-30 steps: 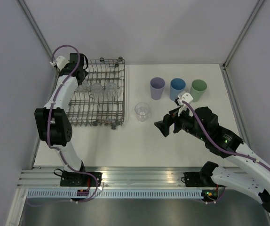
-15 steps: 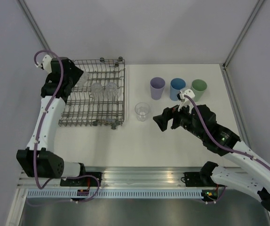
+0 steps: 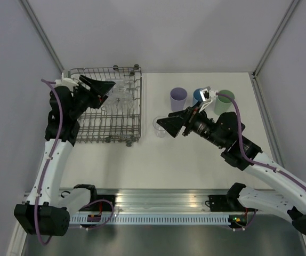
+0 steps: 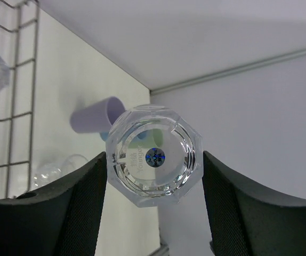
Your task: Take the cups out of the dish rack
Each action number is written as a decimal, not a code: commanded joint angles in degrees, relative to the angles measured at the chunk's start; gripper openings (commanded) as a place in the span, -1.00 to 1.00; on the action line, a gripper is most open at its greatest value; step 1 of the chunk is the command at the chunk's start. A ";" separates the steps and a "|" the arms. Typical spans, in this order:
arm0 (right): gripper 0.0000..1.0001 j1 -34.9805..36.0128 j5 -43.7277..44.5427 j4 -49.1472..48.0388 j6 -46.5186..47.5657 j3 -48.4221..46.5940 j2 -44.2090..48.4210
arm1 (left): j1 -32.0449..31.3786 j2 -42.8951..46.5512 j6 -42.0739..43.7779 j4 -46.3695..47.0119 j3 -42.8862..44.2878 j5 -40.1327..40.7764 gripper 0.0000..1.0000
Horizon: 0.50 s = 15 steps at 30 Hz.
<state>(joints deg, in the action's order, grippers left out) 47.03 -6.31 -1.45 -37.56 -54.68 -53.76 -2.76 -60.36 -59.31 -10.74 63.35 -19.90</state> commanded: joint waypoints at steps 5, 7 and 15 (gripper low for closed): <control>0.90 -2.98 -6.26 -9.36 -6.91 -3.86 -2.84 | -0.84 5.95 -16.10 20.41 -7.00 -18.58 -0.95; 0.86 -3.78 -7.83 -10.05 -8.32 -4.65 -4.07 | -1.01 7.87 -18.46 23.37 -8.59 -19.64 -0.95; 0.69 -5.45 -18.73 -20.93 -12.44 -6.41 -10.21 | -3.30 12.37 -22.69 25.68 -12.73 -20.71 -0.95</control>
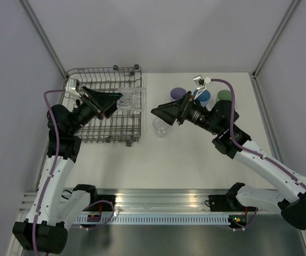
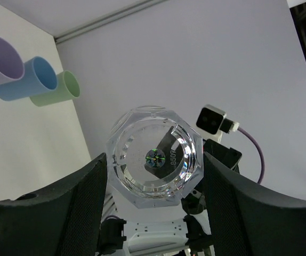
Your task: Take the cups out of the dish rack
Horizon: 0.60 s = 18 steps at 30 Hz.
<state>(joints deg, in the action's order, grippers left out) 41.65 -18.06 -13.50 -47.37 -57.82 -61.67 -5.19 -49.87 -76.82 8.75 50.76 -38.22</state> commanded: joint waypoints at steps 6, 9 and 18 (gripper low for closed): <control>0.55 0.01 -12.96 -13.57 -5.01 -7.39 -8.11 | -4.47 2.14 -4.92 5.66 -0.66 -0.19 -0.95; 0.24 0.10 -13.84 -14.80 -5.27 -8.53 -9.60 | -6.58 1.53 -5.01 6.19 -0.67 0.69 -0.95; -0.68 0.01 -11.73 -14.89 -1.85 -5.20 -6.10 | -9.31 -0.49 -6.50 9.18 -0.84 0.33 -0.95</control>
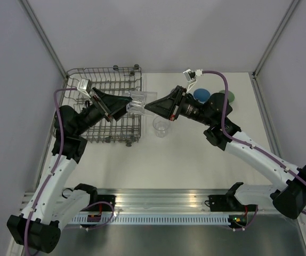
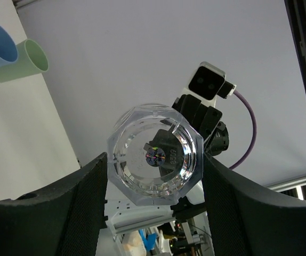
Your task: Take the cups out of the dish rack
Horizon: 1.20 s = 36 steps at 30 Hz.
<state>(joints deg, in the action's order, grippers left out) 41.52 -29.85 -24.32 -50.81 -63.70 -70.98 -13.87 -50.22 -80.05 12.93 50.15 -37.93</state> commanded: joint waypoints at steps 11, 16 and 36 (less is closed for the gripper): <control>-0.99 0.14 3.74 7.76 12.09 -0.80 8.14 | -0.81 -1.38 -0.12 -0.69 1.69 0.66 0.98; -0.99 0.06 15.26 38.03 27.16 -8.54 9.54 | -0.72 0.38 14.40 -23.21 10.22 9.70 0.99; -0.99 -3.81 40.92 73.27 44.83 -17.77 -11.45 | -0.72 8.55 48.14 -48.25 20.07 18.33 0.99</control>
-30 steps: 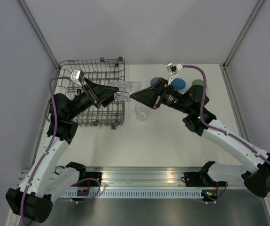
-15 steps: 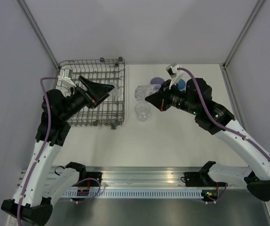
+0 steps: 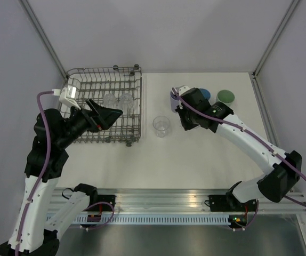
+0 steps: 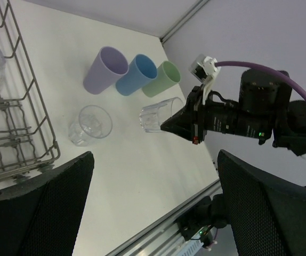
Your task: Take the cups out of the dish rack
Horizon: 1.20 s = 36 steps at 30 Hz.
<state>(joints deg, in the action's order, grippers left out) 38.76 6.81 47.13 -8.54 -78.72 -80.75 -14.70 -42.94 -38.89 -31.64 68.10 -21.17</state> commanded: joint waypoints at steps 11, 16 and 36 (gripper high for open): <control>-0.99 -1.76 2.68 3.05 5.37 -7.85 -16.36 | 0.02 2.42 14.90 -9.76 3.10 3.85 0.99; -0.99 -1.76 2.25 4.19 6.42 -9.79 -21.89 | 0.11 2.68 16.92 -10.90 2.57 4.47 0.99; -0.90 -2.02 -2.06 2.43 7.66 -11.99 -29.38 | 0.02 2.68 17.89 -11.60 0.81 5.61 0.99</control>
<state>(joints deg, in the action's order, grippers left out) 36.95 4.84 50.15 -1.61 -88.03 -109.80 -14.70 -40.60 -23.79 -43.68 69.01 -16.47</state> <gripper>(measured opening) 0.047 0.993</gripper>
